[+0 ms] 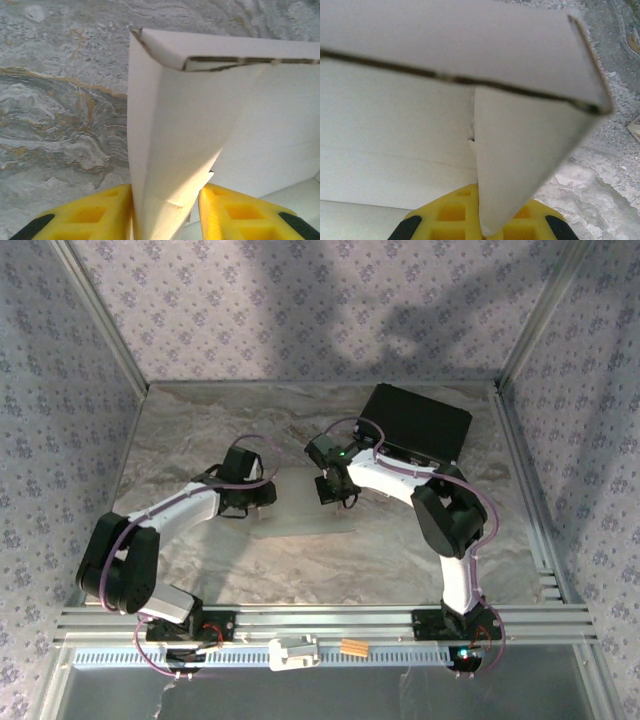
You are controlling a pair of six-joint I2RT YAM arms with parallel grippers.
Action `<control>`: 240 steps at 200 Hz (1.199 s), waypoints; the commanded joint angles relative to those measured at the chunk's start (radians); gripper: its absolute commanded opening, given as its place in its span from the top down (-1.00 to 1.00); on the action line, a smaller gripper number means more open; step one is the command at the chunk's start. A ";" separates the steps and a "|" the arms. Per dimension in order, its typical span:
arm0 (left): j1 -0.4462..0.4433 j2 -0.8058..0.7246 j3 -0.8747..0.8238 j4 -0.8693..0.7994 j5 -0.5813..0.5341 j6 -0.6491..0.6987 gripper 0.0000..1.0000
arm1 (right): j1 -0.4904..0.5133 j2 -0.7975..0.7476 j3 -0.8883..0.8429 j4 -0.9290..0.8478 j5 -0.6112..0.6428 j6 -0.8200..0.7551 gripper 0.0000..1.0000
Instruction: Fold the paper box
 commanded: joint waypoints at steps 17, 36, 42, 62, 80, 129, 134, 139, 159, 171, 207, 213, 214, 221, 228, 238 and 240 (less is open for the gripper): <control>0.050 -0.040 0.002 0.088 0.235 0.092 0.18 | -0.015 0.059 0.009 -0.036 -0.104 -0.012 1.00; 0.076 -0.071 -0.021 0.104 0.268 0.096 0.14 | -0.022 0.062 0.011 -0.041 -0.112 -0.015 1.00; 0.081 -0.082 -0.028 0.114 0.284 0.096 0.14 | -0.025 0.065 0.012 -0.042 -0.112 -0.015 1.00; 0.086 -0.099 -0.030 0.133 0.358 0.104 0.11 | -0.028 0.065 0.012 -0.044 -0.111 -0.015 1.00; 0.086 -0.109 -0.032 0.130 0.405 0.122 0.11 | -0.028 0.067 0.018 -0.052 -0.111 -0.012 1.00; 0.092 -0.113 -0.022 0.062 0.496 0.208 0.08 | -0.037 0.079 0.031 -0.061 -0.137 -0.014 1.00; 0.093 -0.113 -0.022 0.057 0.502 0.216 0.07 | -0.038 0.080 0.031 -0.060 -0.143 -0.017 1.00; 0.095 -0.112 -0.021 0.052 0.508 0.223 0.07 | -0.040 0.079 0.030 -0.061 -0.144 -0.018 1.00; 0.109 -0.117 -0.022 0.049 0.528 0.229 0.05 | -0.044 0.074 0.026 -0.062 -0.146 -0.029 1.00; 0.120 -0.119 -0.025 0.055 0.544 0.228 0.05 | -0.047 0.065 0.017 -0.050 -0.150 -0.034 1.00; 0.136 -0.105 -0.023 0.063 0.567 0.229 0.11 | -0.048 0.059 0.016 -0.047 -0.154 -0.040 1.00; 0.137 -0.099 -0.022 0.066 0.570 0.226 0.13 | -0.048 0.057 0.015 -0.046 -0.154 -0.040 1.00; 0.136 -0.097 -0.022 0.066 0.570 0.226 0.13 | -0.047 0.057 0.015 -0.047 -0.154 -0.041 1.00; 0.135 -0.087 -0.020 0.069 0.571 0.221 0.15 | -0.045 0.057 0.016 -0.046 -0.157 -0.040 1.00; 0.134 -0.076 -0.017 0.072 0.567 0.217 0.17 | -0.042 0.057 0.017 -0.045 -0.154 -0.040 1.00; 0.130 -0.061 -0.011 0.071 0.543 0.207 0.21 | -0.038 0.056 0.017 -0.045 -0.151 -0.040 1.00; 0.129 -0.058 -0.010 0.069 0.536 0.206 0.22 | -0.038 0.057 0.018 -0.045 -0.151 -0.040 1.00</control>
